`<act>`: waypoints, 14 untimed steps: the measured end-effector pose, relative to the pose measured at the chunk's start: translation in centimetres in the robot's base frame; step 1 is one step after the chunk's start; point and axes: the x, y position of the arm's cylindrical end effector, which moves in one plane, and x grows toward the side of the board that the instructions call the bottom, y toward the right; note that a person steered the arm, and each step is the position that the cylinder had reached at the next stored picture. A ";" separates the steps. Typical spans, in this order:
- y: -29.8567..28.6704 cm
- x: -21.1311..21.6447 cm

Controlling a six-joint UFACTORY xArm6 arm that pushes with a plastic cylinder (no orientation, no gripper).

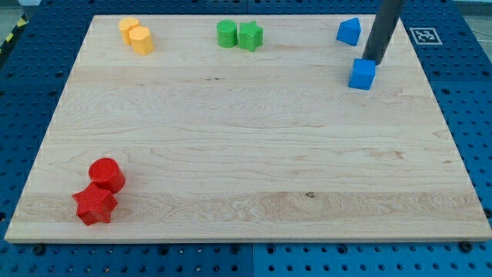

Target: Move the blue triangle close to blue cube

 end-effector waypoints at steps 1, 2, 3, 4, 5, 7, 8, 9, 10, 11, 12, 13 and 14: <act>0.7 -2.2; 0.9 -6.1; 0.9 -10.6; -0.2 -12.2; -0.3 -12.0; -0.3 -9.9; -0.5 -9.9; -1.4 -9.9; -1.4 -9.2; -1.4 -8.3; -1.6 -8.3; -1.9 -8.3; -1.9 -8.3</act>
